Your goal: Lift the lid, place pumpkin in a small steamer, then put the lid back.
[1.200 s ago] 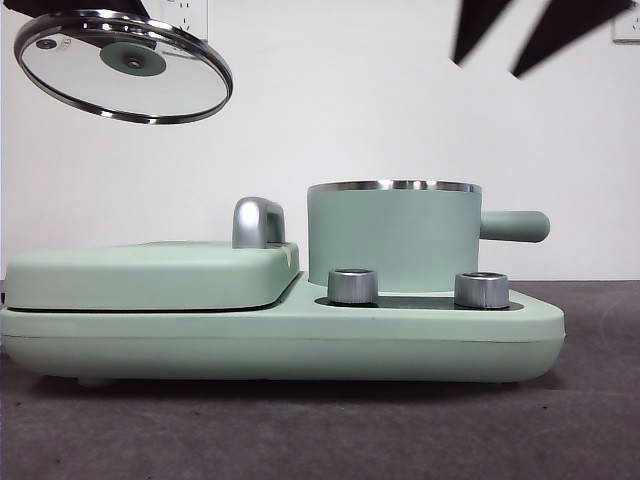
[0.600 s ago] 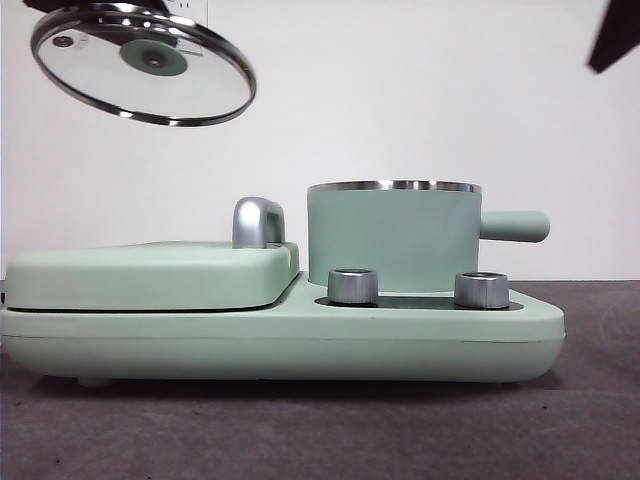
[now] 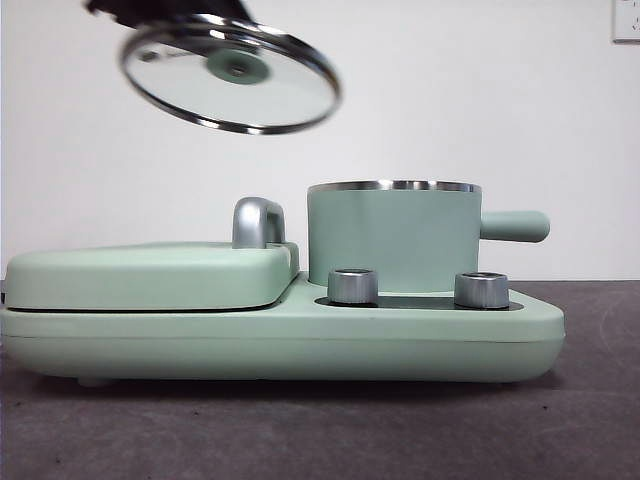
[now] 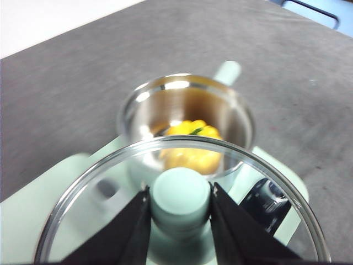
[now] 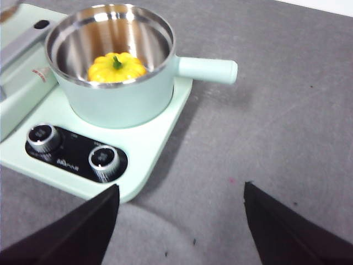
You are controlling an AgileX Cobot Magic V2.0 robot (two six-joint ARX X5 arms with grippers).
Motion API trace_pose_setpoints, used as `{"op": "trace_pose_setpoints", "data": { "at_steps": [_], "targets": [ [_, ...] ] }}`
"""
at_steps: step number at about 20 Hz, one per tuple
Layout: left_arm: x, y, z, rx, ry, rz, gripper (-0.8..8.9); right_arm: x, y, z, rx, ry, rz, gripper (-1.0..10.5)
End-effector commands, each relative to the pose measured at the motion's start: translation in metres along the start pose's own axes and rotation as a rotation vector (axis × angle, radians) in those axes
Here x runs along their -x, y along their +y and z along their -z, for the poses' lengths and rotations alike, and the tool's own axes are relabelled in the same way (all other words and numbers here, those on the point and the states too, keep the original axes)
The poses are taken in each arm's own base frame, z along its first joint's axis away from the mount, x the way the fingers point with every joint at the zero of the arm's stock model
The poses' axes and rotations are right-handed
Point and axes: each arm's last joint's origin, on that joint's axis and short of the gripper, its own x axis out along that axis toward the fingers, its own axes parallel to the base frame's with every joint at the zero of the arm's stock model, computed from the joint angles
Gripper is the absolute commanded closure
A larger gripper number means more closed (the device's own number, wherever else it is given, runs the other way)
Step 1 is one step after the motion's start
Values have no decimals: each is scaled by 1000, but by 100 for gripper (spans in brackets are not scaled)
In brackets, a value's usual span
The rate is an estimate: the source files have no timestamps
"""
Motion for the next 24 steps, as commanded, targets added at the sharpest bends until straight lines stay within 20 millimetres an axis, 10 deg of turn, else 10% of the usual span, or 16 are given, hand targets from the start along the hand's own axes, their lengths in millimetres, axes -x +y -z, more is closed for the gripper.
{"op": "trace_pose_setpoints", "data": {
  "at_steps": [1,24],
  "targets": [
    [-17,-6,-8,-42,-58,12,803,1,0,3,-13,17,3,601],
    [-123,-31,-10,-127,-237,35,803,3,-2,16,-3,158,21,601]
  ]
}}
